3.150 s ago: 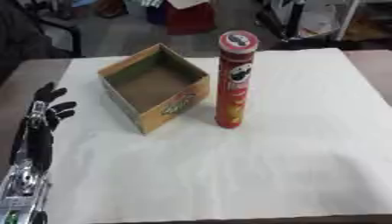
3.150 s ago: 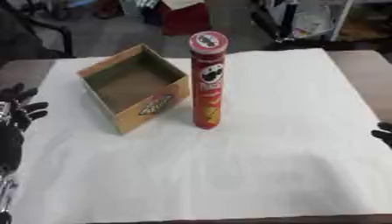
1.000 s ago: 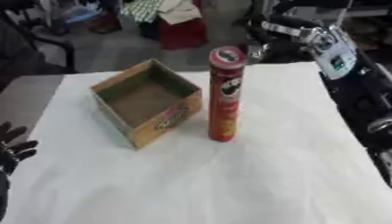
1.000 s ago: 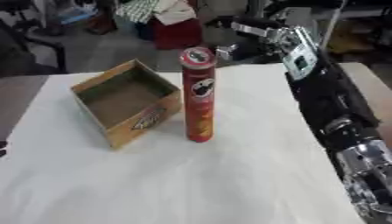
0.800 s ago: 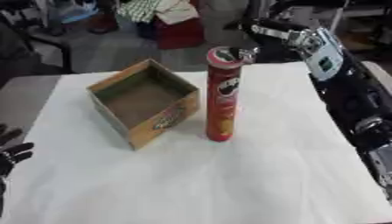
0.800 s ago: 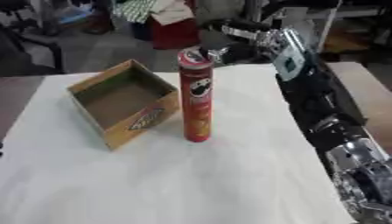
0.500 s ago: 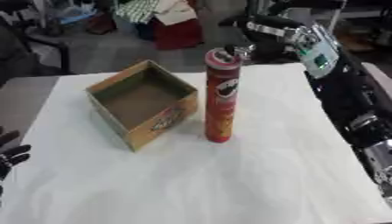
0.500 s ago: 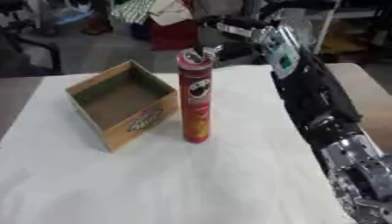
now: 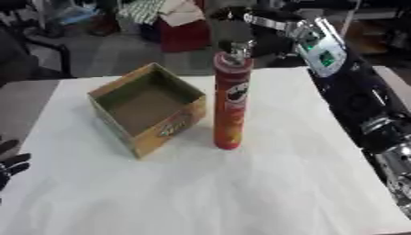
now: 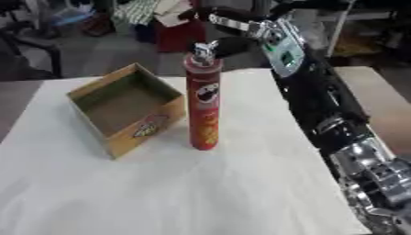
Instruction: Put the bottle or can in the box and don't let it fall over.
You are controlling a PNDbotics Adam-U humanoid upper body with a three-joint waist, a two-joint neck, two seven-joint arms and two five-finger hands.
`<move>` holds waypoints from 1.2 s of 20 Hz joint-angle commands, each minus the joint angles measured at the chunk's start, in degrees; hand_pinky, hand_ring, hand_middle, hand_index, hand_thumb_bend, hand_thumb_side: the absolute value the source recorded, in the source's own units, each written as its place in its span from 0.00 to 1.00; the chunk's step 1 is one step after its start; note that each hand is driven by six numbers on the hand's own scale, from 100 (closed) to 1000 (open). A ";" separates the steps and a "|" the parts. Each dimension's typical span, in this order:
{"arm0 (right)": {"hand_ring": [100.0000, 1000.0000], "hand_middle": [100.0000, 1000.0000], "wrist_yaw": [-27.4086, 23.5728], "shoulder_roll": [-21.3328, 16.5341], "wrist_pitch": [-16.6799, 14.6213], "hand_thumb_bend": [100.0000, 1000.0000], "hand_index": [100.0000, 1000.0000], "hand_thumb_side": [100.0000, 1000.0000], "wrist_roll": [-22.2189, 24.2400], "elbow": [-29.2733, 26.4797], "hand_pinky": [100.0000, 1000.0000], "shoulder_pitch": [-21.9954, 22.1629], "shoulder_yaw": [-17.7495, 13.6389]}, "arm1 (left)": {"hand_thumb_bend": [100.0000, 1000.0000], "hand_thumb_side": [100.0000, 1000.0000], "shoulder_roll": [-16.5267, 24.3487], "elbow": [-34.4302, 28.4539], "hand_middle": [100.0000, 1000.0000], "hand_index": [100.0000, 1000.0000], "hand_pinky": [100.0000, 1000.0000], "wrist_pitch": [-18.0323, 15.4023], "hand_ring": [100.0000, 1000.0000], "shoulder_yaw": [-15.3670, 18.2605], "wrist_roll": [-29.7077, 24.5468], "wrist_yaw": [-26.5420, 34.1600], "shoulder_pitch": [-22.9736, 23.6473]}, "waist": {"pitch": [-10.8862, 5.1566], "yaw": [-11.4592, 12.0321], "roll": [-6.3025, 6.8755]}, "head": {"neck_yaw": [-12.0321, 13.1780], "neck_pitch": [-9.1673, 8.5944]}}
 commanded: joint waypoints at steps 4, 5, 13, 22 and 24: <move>1.00 0.99 0.39 0.48 -12.72 0.14 1.00 0.85 14.72 -1.33 1.00 -0.59 1.04 | 0.15 1.00 0.65 -0.53 0.82 0.98 0.77 0.00 0.72 0.92 0.76 -0.28 -0.53 | -0.72 0.21 -0.08 | -0.24 -0.60; 1.00 0.99 0.28 0.58 -13.08 0.14 1.00 0.85 15.07 -1.46 1.00 -0.56 1.34 | 0.15 1.00 0.63 -0.49 0.82 0.98 0.77 0.02 0.72 0.94 0.79 -0.32 -0.55 | -0.70 0.22 -0.13 | -0.23 -0.59; 1.00 1.00 -0.11 0.28 -13.84 0.15 1.00 0.85 17.13 -1.48 1.00 0.00 2.20 | 0.15 1.00 0.66 -0.36 0.82 0.98 0.77 0.06 0.72 1.14 0.95 -0.47 -0.55 | -0.75 0.09 -0.30 | -0.15 -0.58; 1.00 1.00 2.24 -0.15 -14.39 0.17 1.00 0.85 16.69 -0.57 1.00 0.25 1.74 | 0.14 1.00 0.68 -0.37 0.82 0.98 0.77 0.04 0.72 1.25 1.05 -0.52 -0.44 | -0.78 -0.25 -0.19 | -0.17 -0.68; 1.00 1.00 2.61 -0.22 -14.53 0.17 1.00 0.85 16.82 -0.37 1.00 0.42 1.80 | 0.14 1.00 0.70 -0.37 0.82 0.98 0.77 0.03 0.72 1.29 1.08 -0.54 -0.39 | -0.80 -0.33 -0.16 | -0.16 -0.68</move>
